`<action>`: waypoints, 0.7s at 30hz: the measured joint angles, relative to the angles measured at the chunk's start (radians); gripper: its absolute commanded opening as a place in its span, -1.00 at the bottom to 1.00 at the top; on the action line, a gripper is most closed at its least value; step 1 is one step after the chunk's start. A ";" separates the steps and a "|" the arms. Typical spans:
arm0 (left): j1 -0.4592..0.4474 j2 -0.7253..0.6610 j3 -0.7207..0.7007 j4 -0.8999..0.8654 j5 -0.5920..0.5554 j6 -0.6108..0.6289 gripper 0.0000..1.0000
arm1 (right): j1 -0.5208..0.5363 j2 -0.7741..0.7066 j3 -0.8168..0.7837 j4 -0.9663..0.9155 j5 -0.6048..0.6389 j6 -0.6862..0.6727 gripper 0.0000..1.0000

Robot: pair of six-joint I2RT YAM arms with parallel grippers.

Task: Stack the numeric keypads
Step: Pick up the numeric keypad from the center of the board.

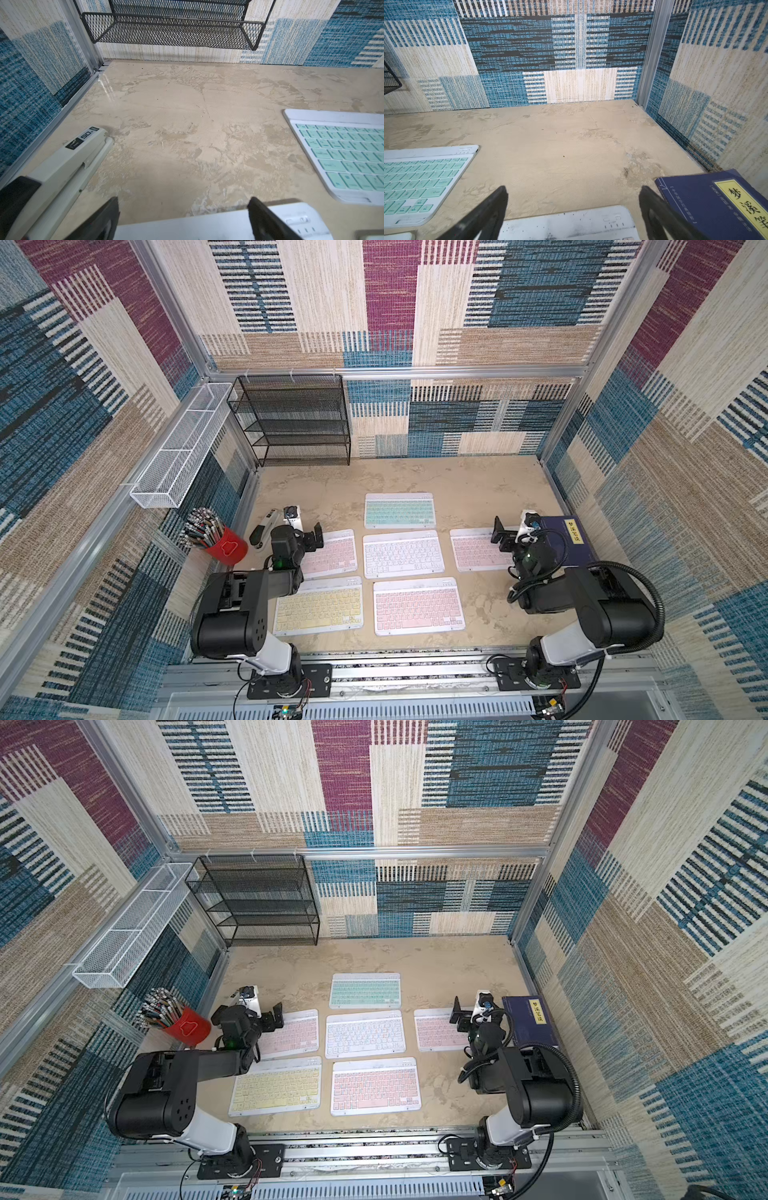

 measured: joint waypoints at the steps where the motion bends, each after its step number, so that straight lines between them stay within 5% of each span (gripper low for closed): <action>1: -0.001 0.000 -0.001 0.000 0.001 0.000 0.98 | 0.000 0.000 0.000 0.000 0.000 0.000 0.98; 11: 0.005 -0.002 -0.002 0.000 0.017 0.007 0.98 | 0.000 0.000 0.000 0.000 0.000 0.000 0.98; 21: 0.080 -0.001 -0.026 0.025 0.151 -0.011 0.98 | -0.009 0.000 0.000 0.000 -0.008 0.000 0.98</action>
